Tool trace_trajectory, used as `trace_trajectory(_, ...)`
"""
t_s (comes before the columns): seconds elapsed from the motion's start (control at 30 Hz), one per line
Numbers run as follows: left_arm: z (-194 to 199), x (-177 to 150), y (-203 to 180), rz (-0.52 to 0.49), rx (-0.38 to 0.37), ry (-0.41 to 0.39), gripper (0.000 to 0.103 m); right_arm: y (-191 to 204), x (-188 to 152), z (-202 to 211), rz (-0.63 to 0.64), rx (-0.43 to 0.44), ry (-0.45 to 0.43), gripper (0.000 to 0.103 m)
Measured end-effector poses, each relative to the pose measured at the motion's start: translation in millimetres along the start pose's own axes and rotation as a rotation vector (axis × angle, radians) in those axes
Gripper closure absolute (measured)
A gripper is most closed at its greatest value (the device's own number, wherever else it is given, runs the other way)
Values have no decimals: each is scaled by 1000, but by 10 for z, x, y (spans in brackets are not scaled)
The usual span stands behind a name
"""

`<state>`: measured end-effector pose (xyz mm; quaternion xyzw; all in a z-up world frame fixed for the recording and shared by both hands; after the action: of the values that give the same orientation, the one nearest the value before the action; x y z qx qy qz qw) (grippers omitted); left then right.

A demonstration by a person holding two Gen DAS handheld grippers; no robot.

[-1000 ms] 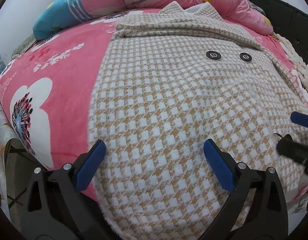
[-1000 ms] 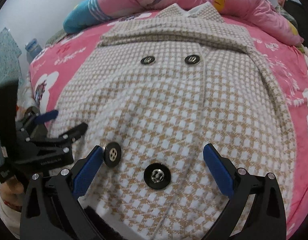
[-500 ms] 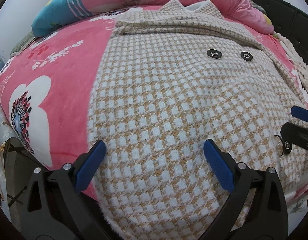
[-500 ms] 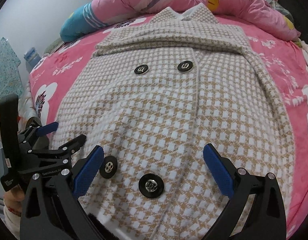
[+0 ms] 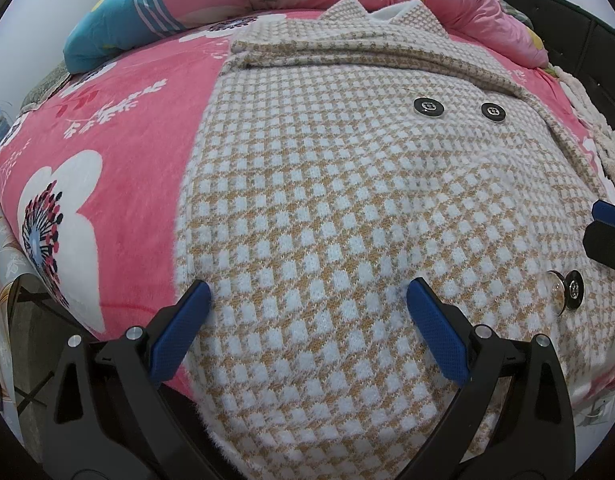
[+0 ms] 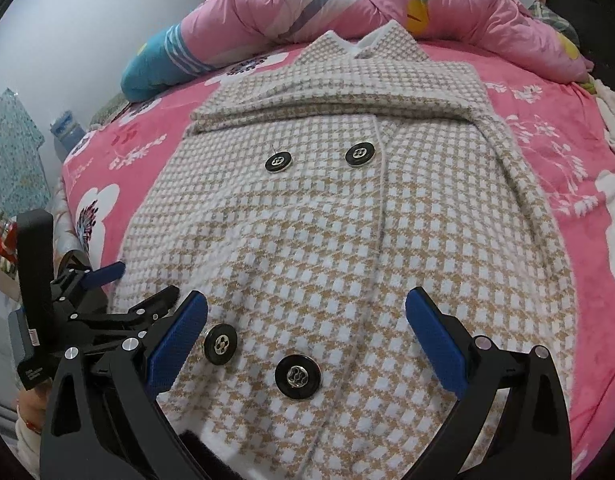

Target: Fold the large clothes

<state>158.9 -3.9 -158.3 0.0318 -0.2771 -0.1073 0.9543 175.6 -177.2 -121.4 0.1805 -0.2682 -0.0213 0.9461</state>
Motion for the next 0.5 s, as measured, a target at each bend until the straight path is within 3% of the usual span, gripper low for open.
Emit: trace_trajectory(0.5,-2,-16,-4,7,-2,6,8,-4,37,104,-2,16,-29,6)
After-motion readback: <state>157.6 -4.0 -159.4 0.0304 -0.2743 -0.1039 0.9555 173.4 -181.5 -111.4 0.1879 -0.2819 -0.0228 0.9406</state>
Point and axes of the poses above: each gripper's, at about its wrist camera, not at the fingertips, and z roughly against the way its jaws point, y to its left, x to its top, the point moved 10 cm from there along -z, roughly the way its jaws point, and after that the axes turned 13 degrees about -z, right-handed, at the moved point
